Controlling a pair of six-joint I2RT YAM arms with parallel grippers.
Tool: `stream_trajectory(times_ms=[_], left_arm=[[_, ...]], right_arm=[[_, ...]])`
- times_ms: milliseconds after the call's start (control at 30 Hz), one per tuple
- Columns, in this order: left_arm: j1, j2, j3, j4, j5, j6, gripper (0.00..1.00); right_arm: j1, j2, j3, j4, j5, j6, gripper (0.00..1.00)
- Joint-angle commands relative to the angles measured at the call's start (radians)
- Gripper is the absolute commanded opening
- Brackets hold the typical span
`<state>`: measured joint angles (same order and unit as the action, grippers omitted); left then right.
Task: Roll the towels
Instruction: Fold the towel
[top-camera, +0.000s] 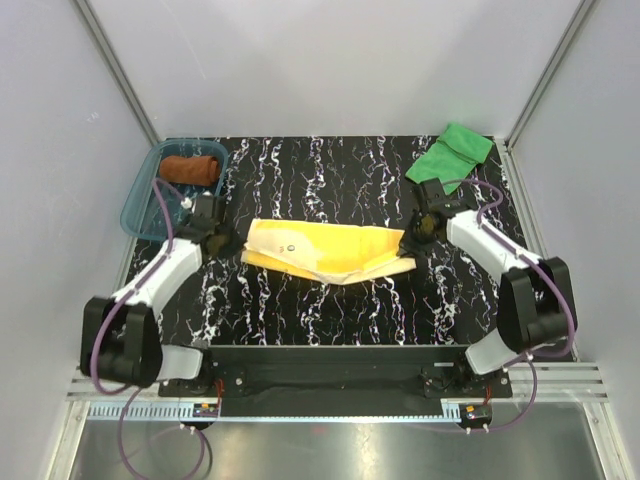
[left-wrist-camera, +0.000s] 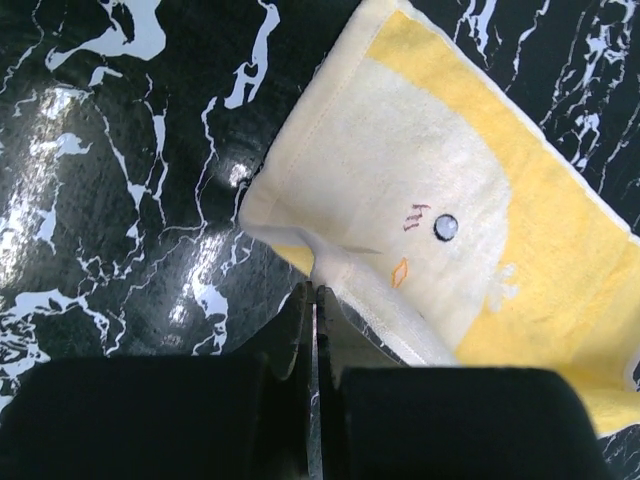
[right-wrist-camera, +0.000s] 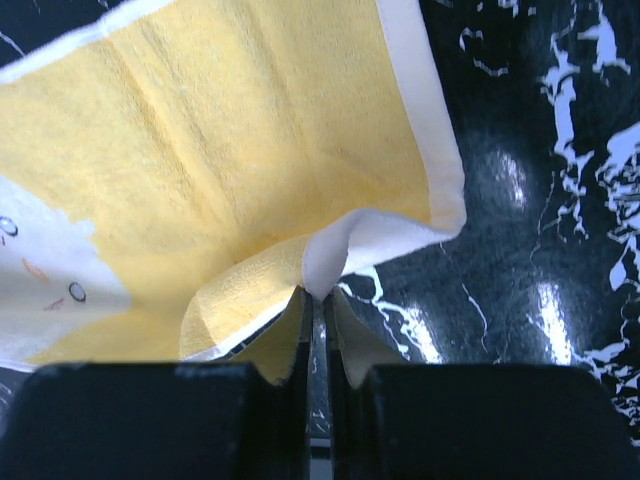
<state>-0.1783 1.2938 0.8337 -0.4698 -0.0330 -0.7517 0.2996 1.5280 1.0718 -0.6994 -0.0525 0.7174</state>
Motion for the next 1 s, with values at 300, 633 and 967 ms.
stream_trajectory(times_ms=[300,633,967], left_arm=[[0.033,0.261,0.293,0.039,0.027,0.022,0.0],[0.065,0.397,0.373,0.049,0.05,0.02,0.0],[0.072,0.487,0.446,0.059,0.053,0.031,0.0]], right_arm=[[-0.066,0.149,0.168,0.017,0.031,-0.058,0.02],[-0.091,0.259,0.231,0.035,0.005,-0.068,0.02],[-0.129,0.307,0.272,0.041,0.0,-0.073,0.13]])
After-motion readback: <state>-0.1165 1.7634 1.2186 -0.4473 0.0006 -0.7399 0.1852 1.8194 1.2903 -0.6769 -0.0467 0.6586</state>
